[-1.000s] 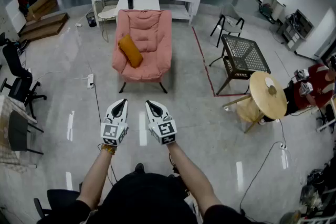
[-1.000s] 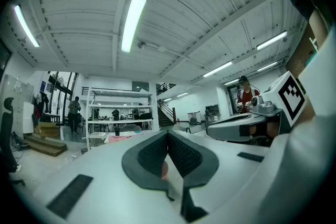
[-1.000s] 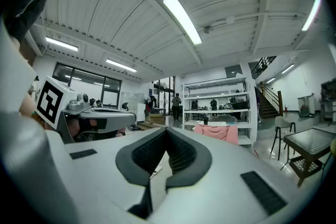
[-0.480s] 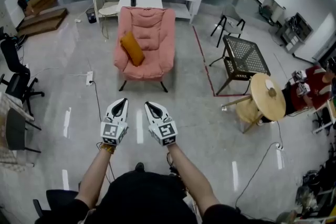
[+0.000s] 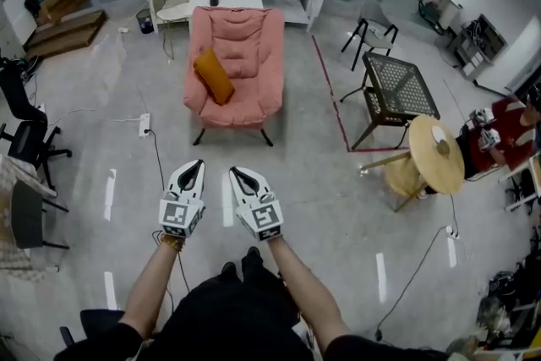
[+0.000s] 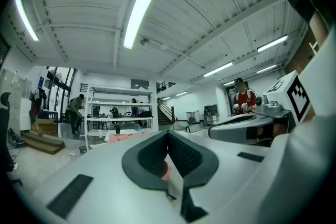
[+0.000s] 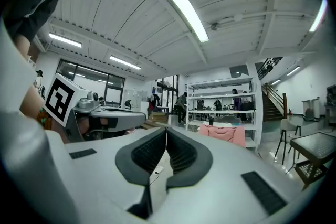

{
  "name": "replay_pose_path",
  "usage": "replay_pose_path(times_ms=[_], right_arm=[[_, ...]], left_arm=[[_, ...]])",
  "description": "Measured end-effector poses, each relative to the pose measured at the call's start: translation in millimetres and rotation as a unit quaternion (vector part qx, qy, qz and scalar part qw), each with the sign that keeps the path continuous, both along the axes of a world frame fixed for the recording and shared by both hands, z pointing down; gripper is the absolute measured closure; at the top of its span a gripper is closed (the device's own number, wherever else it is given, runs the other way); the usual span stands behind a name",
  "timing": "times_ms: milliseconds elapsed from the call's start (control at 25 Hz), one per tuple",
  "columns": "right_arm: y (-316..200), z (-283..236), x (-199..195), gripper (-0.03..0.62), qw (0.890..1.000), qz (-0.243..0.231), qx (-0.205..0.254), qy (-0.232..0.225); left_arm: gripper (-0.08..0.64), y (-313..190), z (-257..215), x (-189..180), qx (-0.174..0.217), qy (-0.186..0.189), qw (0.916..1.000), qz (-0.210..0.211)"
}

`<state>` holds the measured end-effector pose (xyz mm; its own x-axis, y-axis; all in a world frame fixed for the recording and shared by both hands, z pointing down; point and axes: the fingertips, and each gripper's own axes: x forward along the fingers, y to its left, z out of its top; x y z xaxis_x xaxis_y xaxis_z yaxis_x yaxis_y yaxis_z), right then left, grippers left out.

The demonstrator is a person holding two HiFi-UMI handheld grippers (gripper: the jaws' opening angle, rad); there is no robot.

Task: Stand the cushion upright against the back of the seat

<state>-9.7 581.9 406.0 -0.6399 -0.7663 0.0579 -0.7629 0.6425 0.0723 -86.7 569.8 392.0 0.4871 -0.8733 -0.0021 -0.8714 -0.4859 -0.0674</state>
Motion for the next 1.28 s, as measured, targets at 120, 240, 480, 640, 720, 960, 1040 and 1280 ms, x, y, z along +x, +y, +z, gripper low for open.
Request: replay_pose_path(times_ms=[120,240,480,640,720,960,1040,1280], right_arm=[[-16.8,4.5,16.4,0.577,1.000,-0.008,0.009,-0.005],[-38.2,12.4,35.8,0.577,1.000,-0.015,0.009,-0.011],[-76.7,5.7,64.8,0.577,0.999,-0.025,-0.007,-0.023],[-98.9,17.6,72.9,0.577,0.999,-0.029,-0.019,-0.033],[-109.0,25.2,70.5,0.577,0.998,-0.030,-0.034,-0.036],[-153.3,41.5,53.2,0.577,0.998,-0.024,-0.049,-0.020],[-173.7,40.8,42.5,0.577,0.998,-0.015,-0.049,-0.021],[-230.2,36.6,4.9,0.577,0.999,0.001,-0.050,-0.006]], left_arm=[[0.548,-16.9,-0.1,13.3,-0.002,0.008,0.9999,-0.013],[0.548,-36.3,1.9,28.4,-0.010,0.005,0.9997,-0.022],[0.548,-68.3,2.8,53.8,-0.025,-0.015,0.9989,-0.037],[0.548,-83.9,11.2,56.7,-0.036,-0.018,0.9980,-0.048],[0.548,-94.1,18.0,50.0,-0.042,-0.020,0.9975,-0.053],[0.548,-140.1,32.5,24.8,-0.048,-0.003,0.9974,-0.054],[0.548,-159.9,32.9,14.8,-0.047,0.001,0.9978,-0.048],[0.548,-221.5,34.5,-18.9,-0.047,0.020,0.9984,-0.022]])
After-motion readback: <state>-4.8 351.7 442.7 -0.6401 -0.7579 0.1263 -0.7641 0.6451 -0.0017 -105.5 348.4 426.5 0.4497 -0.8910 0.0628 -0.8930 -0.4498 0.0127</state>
